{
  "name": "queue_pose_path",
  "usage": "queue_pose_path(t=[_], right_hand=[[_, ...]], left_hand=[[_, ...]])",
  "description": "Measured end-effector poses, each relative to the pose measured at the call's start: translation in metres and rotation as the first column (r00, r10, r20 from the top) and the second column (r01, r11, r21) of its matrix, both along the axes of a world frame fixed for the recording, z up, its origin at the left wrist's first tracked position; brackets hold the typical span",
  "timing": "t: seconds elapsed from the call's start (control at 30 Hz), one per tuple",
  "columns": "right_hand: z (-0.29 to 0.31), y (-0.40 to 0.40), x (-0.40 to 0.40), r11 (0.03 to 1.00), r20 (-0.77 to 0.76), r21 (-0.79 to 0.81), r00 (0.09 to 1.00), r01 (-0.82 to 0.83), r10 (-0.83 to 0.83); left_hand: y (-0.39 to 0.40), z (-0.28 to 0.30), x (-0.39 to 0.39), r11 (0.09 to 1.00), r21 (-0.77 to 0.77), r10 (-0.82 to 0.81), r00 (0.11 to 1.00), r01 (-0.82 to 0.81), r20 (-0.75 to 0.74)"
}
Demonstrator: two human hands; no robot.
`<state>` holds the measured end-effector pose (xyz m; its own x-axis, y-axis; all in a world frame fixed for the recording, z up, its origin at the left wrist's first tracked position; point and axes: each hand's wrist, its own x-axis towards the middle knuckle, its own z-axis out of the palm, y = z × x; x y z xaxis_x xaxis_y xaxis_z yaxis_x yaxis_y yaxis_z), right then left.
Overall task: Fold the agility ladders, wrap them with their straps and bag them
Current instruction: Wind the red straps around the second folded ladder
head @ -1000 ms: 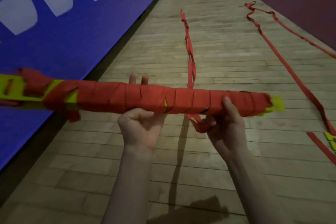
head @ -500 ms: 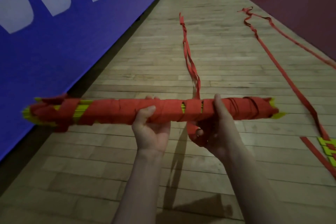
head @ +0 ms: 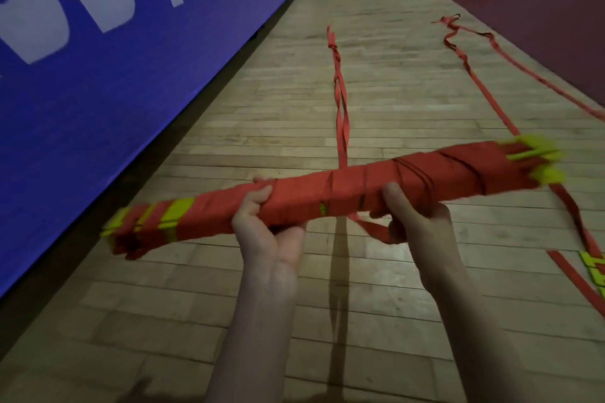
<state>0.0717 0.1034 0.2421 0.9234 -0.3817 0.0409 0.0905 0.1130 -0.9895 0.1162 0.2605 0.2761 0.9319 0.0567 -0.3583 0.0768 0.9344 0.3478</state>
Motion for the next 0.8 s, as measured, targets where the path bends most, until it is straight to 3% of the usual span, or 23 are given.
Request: queue_pose_path(t=[0.03,0.1,0.17,0.23,0.27,0.33,0.43,0.5,0.6,0.7,0.73,0.8], right_hand=[[0.004,0.002,0.000,1.000,-0.087,0.002,0.996,-0.005,0.005],[0.006,0.009,-0.001,0.975,-0.223,0.217,0.969,-0.053,0.103],[0.008,0.016,-0.001,0.873,-0.266,0.485,0.942,-0.052,0.204],[0.010,0.020,0.001,0.762,-0.218,0.646,0.946,-0.044,0.240],[0.011,0.021,0.002,0.719,-0.159,0.694,0.963,-0.047,0.217],[0.010,0.022,0.004,0.715,-0.007,0.695,0.994,-0.073,0.108],[0.001,0.022,0.007,0.823,0.197,0.551,0.980,-0.139,0.034],[-0.010,0.012,0.006,0.896,0.282,0.411,0.958,-0.168,0.050],[-0.019,-0.003,0.004,0.991,0.233,0.053,0.966,-0.127,0.111],[-0.020,0.001,0.001,1.000,0.066,-0.009,0.997,-0.029,0.029],[-0.019,0.007,0.000,1.000,-0.020,0.010,1.000,-0.001,0.001],[-0.016,0.023,-0.003,0.993,-0.184,0.109,0.982,-0.032,0.052]], left_hand=[[0.003,-0.005,0.001,1.000,-0.017,0.028,0.993,-0.027,0.117],[0.011,-0.006,0.001,1.000,0.000,0.008,0.911,-0.009,0.412],[0.017,-0.003,0.004,0.984,0.171,-0.150,0.749,0.050,0.645],[0.023,-0.003,0.004,0.932,0.353,-0.324,0.615,0.078,0.719],[0.025,-0.004,0.003,0.921,0.379,-0.356,0.605,0.096,0.712],[0.023,0.000,-0.004,0.939,0.307,-0.320,0.715,0.153,0.621],[0.008,0.016,-0.012,0.986,0.113,-0.139,0.972,0.120,0.188],[0.001,0.022,-0.008,0.988,0.114,-0.085,0.987,0.101,-0.137],[0.003,0.017,0.000,0.988,0.097,-0.079,0.925,0.123,-0.370],[0.006,-0.001,0.004,0.995,0.062,-0.053,0.957,0.074,-0.286],[0.006,-0.005,0.004,0.997,0.066,-0.030,0.978,0.044,-0.207],[0.011,-0.013,0.005,1.000,0.017,-0.003,0.996,0.001,0.090]])
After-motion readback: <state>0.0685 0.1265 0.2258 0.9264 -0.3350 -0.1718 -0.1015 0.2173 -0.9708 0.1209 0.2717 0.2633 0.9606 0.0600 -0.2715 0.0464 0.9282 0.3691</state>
